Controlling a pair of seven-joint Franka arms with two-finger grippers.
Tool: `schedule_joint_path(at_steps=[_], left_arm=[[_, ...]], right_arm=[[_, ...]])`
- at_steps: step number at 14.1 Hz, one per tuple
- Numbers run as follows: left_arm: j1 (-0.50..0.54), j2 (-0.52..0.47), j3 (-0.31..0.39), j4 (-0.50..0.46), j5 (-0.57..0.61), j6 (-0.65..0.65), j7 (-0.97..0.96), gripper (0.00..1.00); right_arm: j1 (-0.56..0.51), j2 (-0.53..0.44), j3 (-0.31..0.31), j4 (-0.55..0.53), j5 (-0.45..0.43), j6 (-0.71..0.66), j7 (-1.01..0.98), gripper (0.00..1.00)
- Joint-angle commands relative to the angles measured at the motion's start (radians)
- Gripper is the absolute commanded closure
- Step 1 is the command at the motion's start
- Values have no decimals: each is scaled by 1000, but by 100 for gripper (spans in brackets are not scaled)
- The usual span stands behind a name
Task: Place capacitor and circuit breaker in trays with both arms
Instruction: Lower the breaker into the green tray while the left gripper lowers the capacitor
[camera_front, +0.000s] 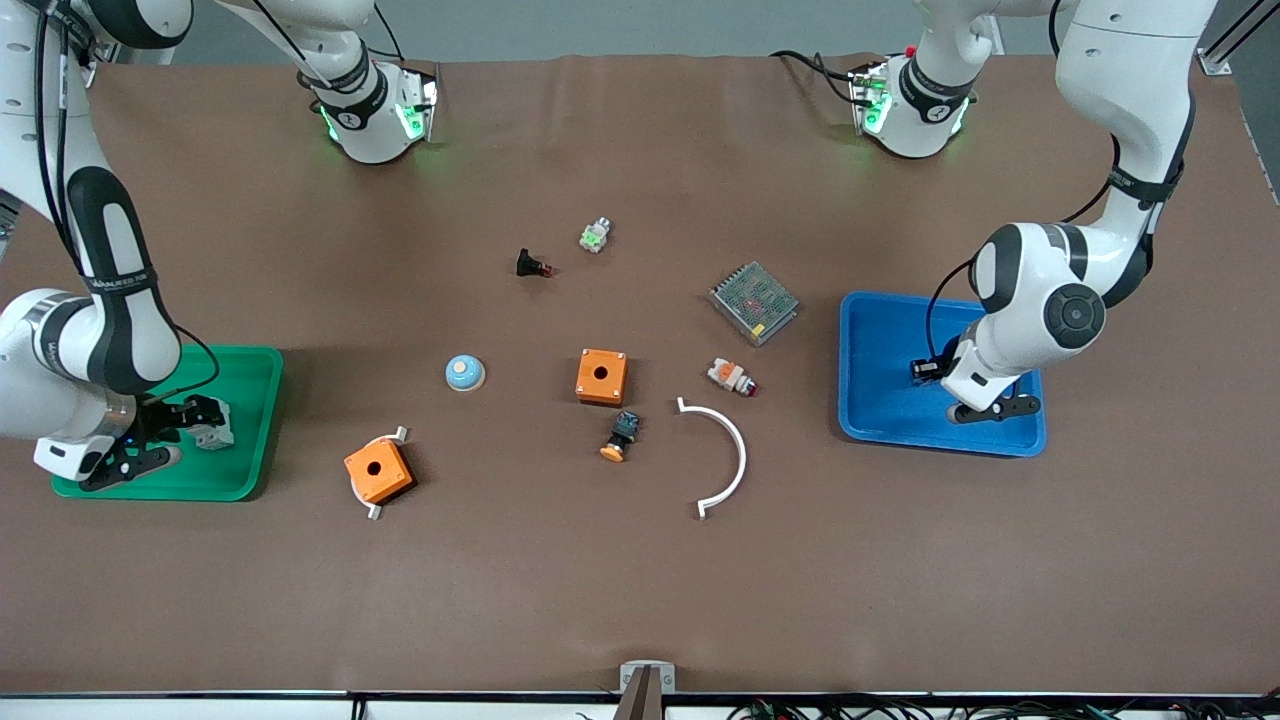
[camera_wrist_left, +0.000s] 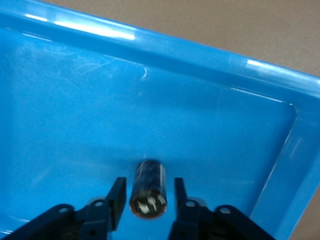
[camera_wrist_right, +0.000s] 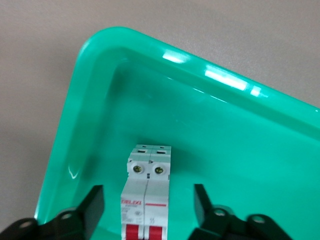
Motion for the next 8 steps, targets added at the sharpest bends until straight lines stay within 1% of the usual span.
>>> schedule_joint_path(at_steps=[1, 5, 6, 8], left_arm=[[5, -50, -22, 21, -14, -4, 24, 0], [-3, -119, -45, 132, -6, -22, 6, 0], [2, -144, -45, 159, -3, -47, 10, 0], [4, -181, -45, 222, -1, -113, 13, 0]], right_arm=[[3, -109, 15, 3, 51, -97, 58, 0], [58, -252, 16, 5, 63, -241, 250, 0], [78, -292, 15, 6, 63, -279, 323, 0], [111, -359, 15, 5, 63, -342, 402, 0]])
